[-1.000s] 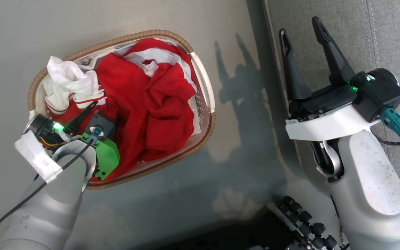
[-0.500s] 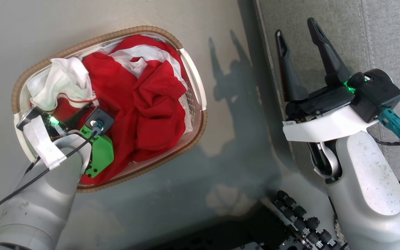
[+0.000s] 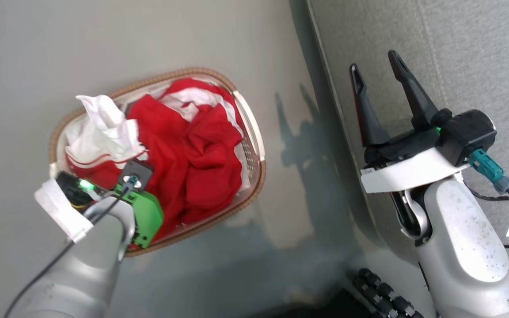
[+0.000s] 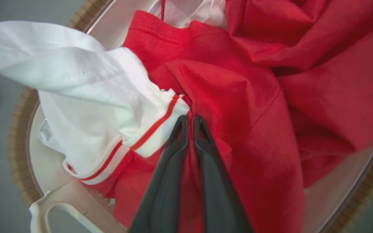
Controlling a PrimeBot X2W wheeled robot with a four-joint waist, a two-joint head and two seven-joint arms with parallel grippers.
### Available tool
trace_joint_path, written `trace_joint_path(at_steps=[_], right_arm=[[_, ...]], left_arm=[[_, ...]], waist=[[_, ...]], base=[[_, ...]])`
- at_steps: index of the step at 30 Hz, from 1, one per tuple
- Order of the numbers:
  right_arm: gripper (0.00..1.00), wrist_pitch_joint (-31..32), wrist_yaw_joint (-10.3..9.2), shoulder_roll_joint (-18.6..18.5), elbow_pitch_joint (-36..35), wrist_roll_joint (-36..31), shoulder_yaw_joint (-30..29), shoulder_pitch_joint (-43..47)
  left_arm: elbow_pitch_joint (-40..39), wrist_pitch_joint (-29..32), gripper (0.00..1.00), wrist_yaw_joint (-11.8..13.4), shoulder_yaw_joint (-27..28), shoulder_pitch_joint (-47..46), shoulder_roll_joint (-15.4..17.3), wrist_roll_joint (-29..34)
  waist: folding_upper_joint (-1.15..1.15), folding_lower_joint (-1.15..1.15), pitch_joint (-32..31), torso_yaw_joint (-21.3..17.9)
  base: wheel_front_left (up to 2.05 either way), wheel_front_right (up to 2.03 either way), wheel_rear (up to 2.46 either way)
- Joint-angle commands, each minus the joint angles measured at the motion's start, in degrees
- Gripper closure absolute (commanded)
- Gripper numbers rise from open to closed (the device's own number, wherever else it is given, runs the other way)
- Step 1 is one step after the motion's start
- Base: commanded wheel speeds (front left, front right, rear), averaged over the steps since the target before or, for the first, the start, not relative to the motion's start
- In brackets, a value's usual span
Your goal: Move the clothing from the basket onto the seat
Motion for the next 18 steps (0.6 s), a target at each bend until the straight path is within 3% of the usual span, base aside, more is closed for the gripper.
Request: trace_joint_path(at_steps=[1, 18], right_arm=[[0.00, -0.3, -0.02, -0.2, 0.5, -0.7, -0.5, 1.3], [0.00, -0.3, -0.02, -0.2, 5.5, -3.4, -1.1, 10.5]], left_arm=[[-1.6, -0.3, 1.00, 0.3, 0.4, 1.7, -0.6, -1.0], [-24.6, -0.2, 1.00, 0.3, 10.3, 18.6, -3.0, -8.4]], waist=[[-0.01, 0.00, -5.5, 2.4], [-0.01, 0.00, -25.5, 8.9]], base=[[0.00, 0.00, 0.00], [0.00, 0.00, 0.00]])
